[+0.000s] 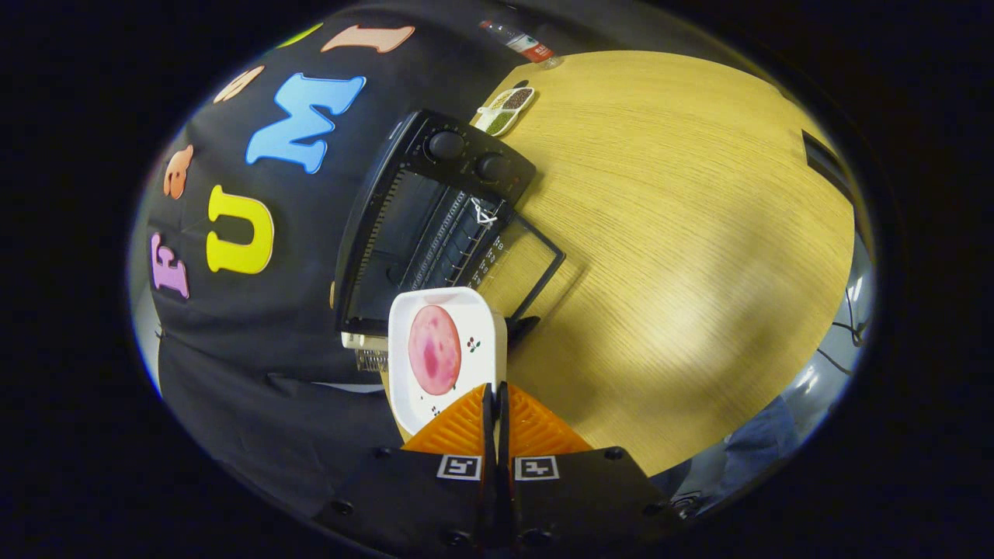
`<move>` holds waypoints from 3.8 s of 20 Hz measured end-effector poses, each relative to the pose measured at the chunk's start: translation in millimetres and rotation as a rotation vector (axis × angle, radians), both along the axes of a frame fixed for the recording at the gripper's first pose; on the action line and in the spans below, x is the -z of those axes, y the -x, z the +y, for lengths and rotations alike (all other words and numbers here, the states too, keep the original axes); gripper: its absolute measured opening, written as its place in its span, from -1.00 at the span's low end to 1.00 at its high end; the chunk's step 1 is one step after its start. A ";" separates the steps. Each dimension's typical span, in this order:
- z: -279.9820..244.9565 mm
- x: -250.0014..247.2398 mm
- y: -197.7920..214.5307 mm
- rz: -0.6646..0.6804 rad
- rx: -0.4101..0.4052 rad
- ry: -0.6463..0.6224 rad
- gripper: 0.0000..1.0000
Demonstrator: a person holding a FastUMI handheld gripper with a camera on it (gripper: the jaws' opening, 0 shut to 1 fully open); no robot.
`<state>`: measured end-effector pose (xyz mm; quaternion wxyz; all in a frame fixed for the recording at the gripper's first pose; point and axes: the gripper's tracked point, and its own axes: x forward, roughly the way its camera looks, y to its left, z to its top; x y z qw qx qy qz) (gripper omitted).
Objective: Open the toaster oven, put the food inside, and close the toaster oven door.
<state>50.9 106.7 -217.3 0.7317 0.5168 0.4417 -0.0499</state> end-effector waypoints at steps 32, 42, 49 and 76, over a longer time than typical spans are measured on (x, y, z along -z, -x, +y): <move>39.2 59.6 -195.2 -0.035 0.529 -0.065 -0.93; 42.0 26.6 -187.0 -0.140 0.461 -0.120 0.44; 62.0 3.8 -144.7 -0.224 0.150 0.086 0.94; 52.9 71.6 -28.5 -0.167 -0.643 0.812 0.96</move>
